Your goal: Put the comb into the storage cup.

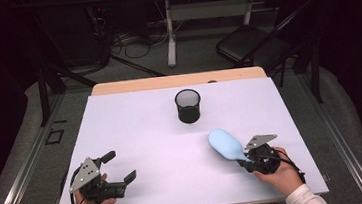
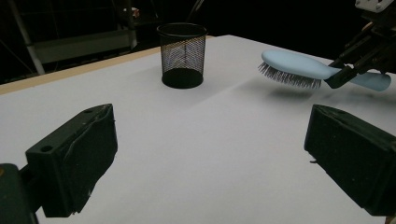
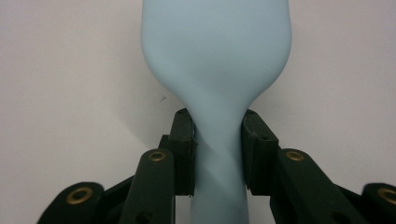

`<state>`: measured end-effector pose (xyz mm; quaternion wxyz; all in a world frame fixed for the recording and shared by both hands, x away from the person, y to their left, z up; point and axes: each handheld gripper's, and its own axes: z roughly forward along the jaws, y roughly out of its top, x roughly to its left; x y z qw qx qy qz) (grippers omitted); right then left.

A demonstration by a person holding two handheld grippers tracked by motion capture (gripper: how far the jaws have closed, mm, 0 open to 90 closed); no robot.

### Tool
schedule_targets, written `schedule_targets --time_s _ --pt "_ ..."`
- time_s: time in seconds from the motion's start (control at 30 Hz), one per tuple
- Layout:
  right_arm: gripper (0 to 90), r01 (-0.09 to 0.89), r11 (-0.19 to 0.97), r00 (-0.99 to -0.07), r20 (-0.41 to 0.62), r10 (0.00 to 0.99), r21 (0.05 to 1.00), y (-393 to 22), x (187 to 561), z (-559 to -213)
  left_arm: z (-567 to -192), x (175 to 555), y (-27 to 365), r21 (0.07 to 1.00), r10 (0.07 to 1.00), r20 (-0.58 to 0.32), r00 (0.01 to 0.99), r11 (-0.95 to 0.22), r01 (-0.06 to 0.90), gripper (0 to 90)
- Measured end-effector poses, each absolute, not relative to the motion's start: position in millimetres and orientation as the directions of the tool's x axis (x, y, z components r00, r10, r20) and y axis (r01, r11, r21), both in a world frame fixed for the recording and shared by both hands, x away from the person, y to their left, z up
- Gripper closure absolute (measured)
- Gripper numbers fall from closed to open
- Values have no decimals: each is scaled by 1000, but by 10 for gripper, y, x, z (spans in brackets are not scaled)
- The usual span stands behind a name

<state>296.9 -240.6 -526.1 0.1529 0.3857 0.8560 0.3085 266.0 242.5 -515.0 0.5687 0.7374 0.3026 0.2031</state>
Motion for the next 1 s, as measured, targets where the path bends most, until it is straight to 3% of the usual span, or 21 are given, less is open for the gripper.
schedule_targets --time_s 1.0 --pt "692 453 414 -665 -10 746 790 -2122 3081 -5000 -5181 2688 2405 961 680 -49 732 -168 221 27"
